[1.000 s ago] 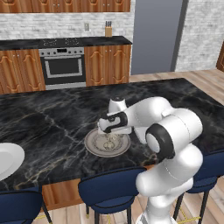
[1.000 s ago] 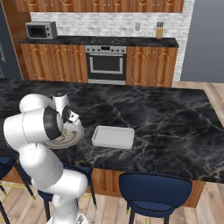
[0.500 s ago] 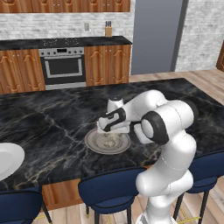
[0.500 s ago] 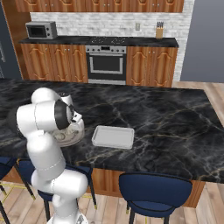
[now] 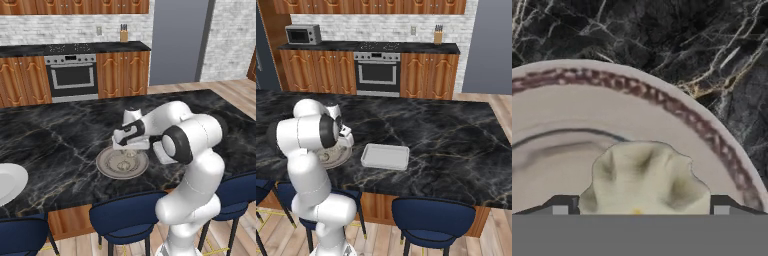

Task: Place two dumplings into each of the tupperware containers and then place the containers in the fridge.

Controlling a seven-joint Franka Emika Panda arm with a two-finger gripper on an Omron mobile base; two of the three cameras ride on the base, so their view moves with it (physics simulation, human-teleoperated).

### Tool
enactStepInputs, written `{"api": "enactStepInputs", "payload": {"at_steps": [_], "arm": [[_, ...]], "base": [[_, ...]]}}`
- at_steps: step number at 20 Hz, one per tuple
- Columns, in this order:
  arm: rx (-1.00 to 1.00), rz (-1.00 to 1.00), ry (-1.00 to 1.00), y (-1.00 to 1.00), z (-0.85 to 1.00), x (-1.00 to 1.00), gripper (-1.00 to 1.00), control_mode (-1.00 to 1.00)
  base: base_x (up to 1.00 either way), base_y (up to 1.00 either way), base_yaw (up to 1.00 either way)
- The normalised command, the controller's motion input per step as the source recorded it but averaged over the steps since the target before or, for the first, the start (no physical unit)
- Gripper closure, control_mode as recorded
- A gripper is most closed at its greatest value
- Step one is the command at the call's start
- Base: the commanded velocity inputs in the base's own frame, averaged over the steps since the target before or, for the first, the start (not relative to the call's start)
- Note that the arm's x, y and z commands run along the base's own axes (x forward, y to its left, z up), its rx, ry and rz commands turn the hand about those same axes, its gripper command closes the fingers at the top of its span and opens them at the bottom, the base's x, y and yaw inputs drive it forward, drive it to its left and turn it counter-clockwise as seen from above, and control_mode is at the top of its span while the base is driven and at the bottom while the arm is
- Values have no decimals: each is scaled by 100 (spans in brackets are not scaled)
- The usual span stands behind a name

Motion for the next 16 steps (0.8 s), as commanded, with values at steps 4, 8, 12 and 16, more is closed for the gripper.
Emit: {"api": "enactStepInputs", "payload": {"at_steps": [4,8,12,16], "arm": [[0,-5,1,-65,78,-48,100,-100],[0,-4,0,-73,67,-97,100,-100],[0,-6,3,-96,20,-41,100,-100],[0,-2,5,-95,0,7,100,-100]], "base": [[0,0,0],[0,0,0],[0,0,0],[0,0,0]]}}
